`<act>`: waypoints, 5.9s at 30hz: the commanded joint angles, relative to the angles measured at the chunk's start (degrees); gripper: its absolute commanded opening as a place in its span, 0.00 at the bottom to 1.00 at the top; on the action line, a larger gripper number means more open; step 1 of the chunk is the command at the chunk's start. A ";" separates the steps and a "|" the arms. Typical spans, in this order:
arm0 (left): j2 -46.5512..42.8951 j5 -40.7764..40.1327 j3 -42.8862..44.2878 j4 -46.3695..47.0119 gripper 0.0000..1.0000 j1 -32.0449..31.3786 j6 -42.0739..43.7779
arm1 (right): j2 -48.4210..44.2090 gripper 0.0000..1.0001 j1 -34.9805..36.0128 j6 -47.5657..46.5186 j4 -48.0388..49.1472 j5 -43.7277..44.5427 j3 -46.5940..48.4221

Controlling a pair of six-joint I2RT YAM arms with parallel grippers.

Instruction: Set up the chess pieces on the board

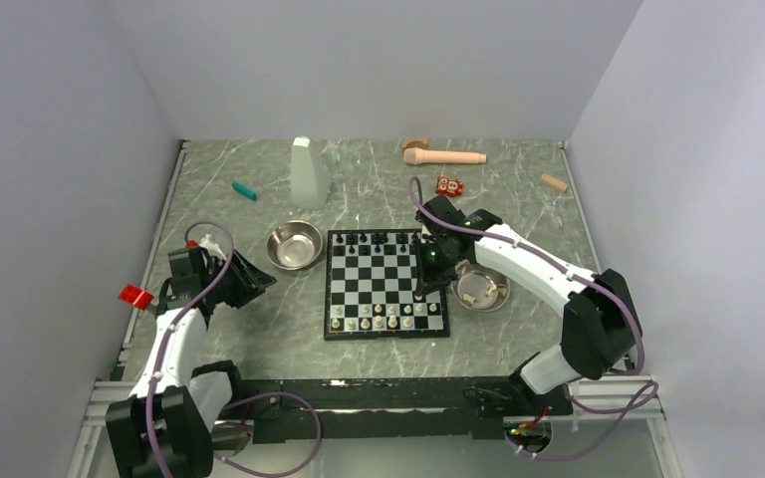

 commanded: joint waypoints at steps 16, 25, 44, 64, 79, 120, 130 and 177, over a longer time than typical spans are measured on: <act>0.66 0.89 0.97 1.33 0.50 0.31 1.23 | 7.03 0.00 1.24 5.22 -10.96 4.00 9.20; 0.24 0.69 1.04 0.93 0.49 0.28 1.44 | 14.65 0.00 4.86 5.68 -10.84 6.04 17.70; -1.42 0.11 0.55 1.06 0.50 0.29 0.84 | 38.37 0.00 16.39 5.36 -19.85 8.30 46.38; -0.90 0.91 0.25 1.71 0.51 0.30 0.73 | 40.82 0.00 21.03 8.09 -19.70 10.46 45.71; -0.57 1.08 0.28 1.81 0.51 0.28 0.72 | 40.79 0.00 21.04 9.20 -14.92 10.16 41.46; -0.30 1.17 0.30 1.87 0.51 0.30 0.60 | 39.86 0.24 21.05 9.53 -10.74 7.36 39.23; -0.30 1.08 0.30 1.79 0.51 0.31 0.60 | 38.59 0.29 20.99 9.78 -11.18 8.77 39.77; -0.04 1.26 0.71 1.41 0.52 0.28 0.96 | -1.72 0.45 -23.53 10.43 3.46 22.02 -11.93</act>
